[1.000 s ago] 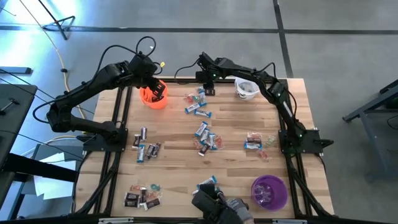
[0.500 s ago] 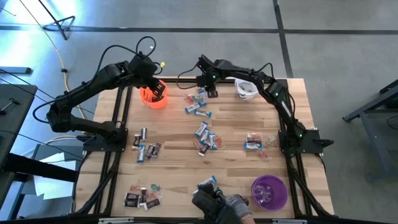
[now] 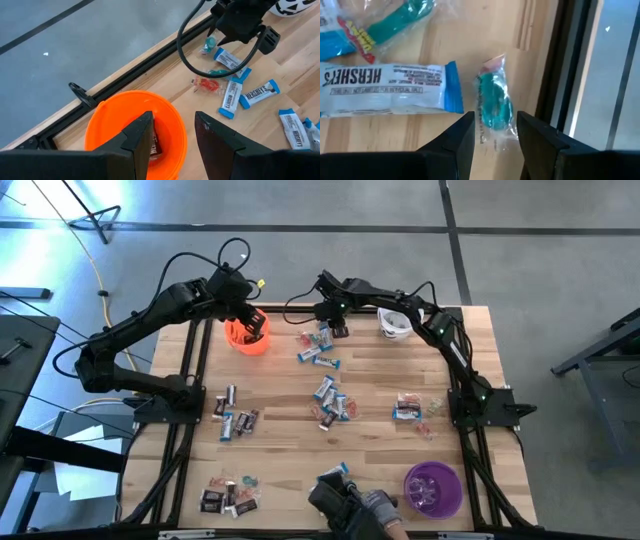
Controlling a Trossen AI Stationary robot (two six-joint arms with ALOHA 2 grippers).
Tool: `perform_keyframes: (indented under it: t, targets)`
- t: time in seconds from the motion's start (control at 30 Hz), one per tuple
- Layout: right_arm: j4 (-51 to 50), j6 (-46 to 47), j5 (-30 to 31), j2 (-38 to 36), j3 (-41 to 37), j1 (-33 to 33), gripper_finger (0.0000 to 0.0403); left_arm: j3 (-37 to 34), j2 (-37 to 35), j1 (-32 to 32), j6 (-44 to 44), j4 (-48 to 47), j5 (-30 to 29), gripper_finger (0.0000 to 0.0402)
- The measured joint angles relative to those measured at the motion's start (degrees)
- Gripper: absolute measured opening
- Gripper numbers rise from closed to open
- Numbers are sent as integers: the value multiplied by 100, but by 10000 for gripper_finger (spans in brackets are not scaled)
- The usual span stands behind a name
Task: Sort candy
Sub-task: Put the blue gummy into the white bucket
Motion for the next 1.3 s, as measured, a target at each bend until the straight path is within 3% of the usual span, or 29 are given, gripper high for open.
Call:
perform_keyframes:
  t: [0.37, 0.67, 0.97, 1.3]
  targets:
    - [-152, 600, -423, 171, 17, -134, 105, 0, 0, 0, -3, 2, -26, 133]
    - [-269, 1141, -385, 173, 17, -134, 9, 0, 0, 0, -5, 2, -44, 133]
    - [-1015, 2300, -75, -40, -13, -127, 5, 0, 0, 0, -3, 2, -43, 133]
    - [-1771, 3052, 247, -1017, -11, -53, 1, 0, 2, 0, 100, 0, -42, 133]
